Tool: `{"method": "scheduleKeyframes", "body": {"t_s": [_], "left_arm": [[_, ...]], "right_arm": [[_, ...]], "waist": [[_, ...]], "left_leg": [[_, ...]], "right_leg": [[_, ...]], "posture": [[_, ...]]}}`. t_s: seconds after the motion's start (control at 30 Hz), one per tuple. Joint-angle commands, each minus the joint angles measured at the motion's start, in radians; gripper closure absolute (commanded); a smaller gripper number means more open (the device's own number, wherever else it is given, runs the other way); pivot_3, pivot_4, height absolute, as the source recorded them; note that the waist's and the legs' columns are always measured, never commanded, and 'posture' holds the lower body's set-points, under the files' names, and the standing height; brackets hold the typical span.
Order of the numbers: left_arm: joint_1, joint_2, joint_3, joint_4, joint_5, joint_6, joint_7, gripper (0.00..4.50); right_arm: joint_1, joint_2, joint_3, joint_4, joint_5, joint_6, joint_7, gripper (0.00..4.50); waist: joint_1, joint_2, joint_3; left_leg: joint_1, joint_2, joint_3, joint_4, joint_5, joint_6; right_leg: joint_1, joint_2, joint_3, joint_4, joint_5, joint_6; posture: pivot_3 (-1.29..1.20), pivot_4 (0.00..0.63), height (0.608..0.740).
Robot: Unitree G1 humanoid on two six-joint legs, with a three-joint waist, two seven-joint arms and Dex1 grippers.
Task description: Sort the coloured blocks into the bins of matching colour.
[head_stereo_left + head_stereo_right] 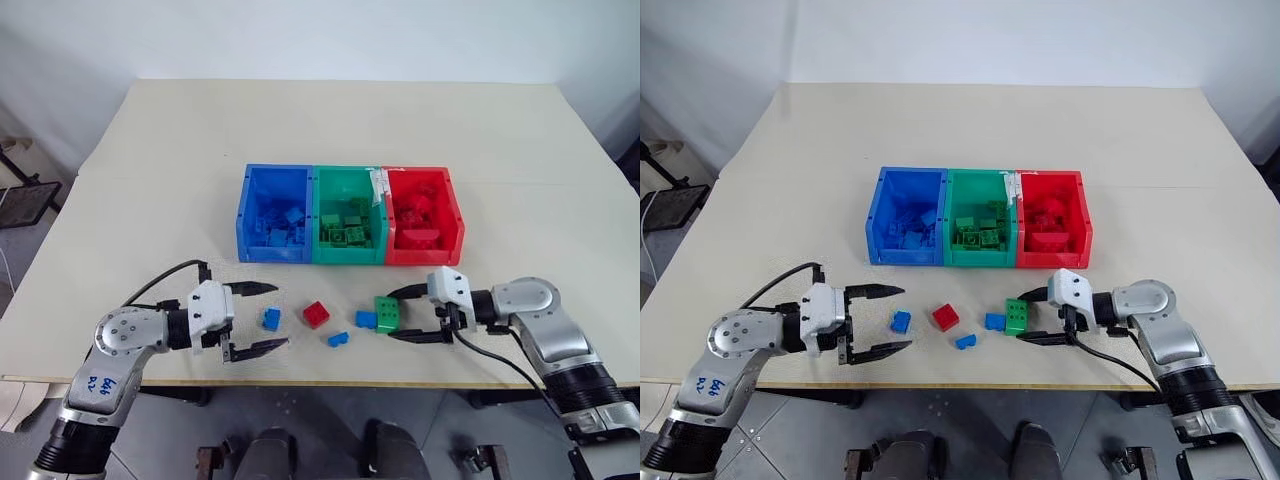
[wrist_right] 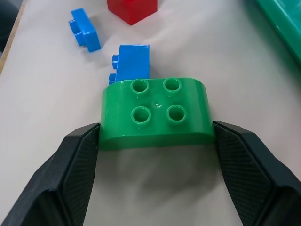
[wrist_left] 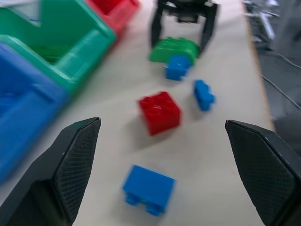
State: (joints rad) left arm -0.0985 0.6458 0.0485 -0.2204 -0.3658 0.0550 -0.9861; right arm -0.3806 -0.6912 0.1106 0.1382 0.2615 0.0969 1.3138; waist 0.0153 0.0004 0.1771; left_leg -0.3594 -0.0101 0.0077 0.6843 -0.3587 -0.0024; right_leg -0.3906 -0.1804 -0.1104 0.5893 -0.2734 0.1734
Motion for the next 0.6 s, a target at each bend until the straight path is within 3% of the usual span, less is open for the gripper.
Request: {"method": "scheduleKeyframes", "body": {"t_s": [0.03, 0.2, 0.3, 0.5, 0.6], "left_arm": [[0.022, -0.017, 0.093, -0.017, -0.052, 0.005, 0.056, 0.00], [0.090, -0.020, 0.150, -0.045, -0.059, 0.014, 0.095, 0.00], [0.102, -0.041, 0.167, -0.061, -0.077, 0.034, 0.132, 0.00], [0.137, -0.058, 0.209, -0.145, -0.122, 0.083, 0.183, 0.00], [0.145, -0.051, 0.213, -0.159, -0.126, 0.101, 0.189, 0.00]], "right_arm": [[-0.028, -0.036, -0.109, -0.126, 0.109, 0.118, -0.045, 1.17], [-0.177, 0.026, -0.163, -0.207, 0.222, 0.337, -0.196, 1.17], [-0.282, 0.084, -0.128, -0.147, 0.156, 0.354, -0.298, 1.17], [-0.509, 0.198, -0.007, 0.179, -0.028, 0.264, -0.398, 1.17], [-0.548, 0.232, -0.012, 0.230, -0.028, 0.240, -0.388, 0.13]], "waist": [[-0.001, 0.000, 0.000], [-0.017, 0.000, 0.000], [-0.018, 0.000, 0.000], [-0.018, 0.000, 0.000], [-0.020, 0.000, 0.000]], "left_leg": [[0.000, 0.000, 0.000, 0.000, 0.000, 0.000], [0.000, 0.002, 0.000, 0.000, -0.001, -0.001], [0.000, 0.003, 0.000, 0.000, -0.001, -0.002], [0.000, 0.003, 0.000, 0.000, -0.001, -0.002], [-0.001, 0.003, 0.000, -0.001, -0.002, -0.002]], "right_leg": [[0.000, 0.000, 0.000, 0.000, 0.000, 0.000], [-0.001, 0.001, 0.000, 0.000, 0.000, 0.000], [-0.001, 0.002, 0.000, 0.001, 0.000, -0.001], [-0.002, 0.002, 0.000, 0.001, 0.000, -0.001], [-0.002, 0.002, -0.001, 0.001, 0.000, -0.001]], "posture": [[0.00, 0.150, 0.740], [0.00, 0.150, 0.740], [0.00, 0.150, 0.740], [0.00, 0.150, 0.740], [0.00, 0.150, 0.740]]}}
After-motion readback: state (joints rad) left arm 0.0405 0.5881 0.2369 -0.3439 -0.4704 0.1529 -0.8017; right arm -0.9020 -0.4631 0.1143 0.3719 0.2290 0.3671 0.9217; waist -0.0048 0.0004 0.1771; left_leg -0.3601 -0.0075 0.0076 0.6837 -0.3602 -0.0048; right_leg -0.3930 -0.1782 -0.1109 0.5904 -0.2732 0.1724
